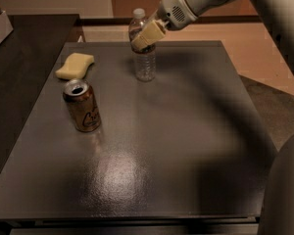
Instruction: Move water bottle near orange can
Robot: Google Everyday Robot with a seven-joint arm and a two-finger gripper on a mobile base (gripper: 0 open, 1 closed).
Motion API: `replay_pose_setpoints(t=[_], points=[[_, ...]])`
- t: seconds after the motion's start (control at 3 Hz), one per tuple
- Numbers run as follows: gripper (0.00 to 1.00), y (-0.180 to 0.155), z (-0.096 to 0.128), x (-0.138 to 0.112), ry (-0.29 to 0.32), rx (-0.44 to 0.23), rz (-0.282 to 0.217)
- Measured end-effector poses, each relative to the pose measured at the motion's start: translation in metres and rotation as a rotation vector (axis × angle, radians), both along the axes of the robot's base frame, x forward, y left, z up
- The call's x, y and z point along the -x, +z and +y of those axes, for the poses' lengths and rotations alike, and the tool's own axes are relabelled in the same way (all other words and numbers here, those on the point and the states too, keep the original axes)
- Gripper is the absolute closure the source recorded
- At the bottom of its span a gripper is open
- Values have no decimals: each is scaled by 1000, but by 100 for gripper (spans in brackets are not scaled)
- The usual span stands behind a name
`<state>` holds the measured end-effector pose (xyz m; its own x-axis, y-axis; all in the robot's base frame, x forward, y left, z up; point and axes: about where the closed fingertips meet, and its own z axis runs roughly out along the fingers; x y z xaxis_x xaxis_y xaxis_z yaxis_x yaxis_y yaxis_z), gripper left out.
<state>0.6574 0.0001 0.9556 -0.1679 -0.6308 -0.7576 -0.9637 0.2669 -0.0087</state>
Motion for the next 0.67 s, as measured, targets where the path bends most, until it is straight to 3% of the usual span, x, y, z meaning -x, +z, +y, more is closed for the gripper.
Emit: replay_pose_setpoints(t=[0.33,0.67], points=[[100,15,2,22,38,7,-13],[100,27,0,53,71,1,-17]])
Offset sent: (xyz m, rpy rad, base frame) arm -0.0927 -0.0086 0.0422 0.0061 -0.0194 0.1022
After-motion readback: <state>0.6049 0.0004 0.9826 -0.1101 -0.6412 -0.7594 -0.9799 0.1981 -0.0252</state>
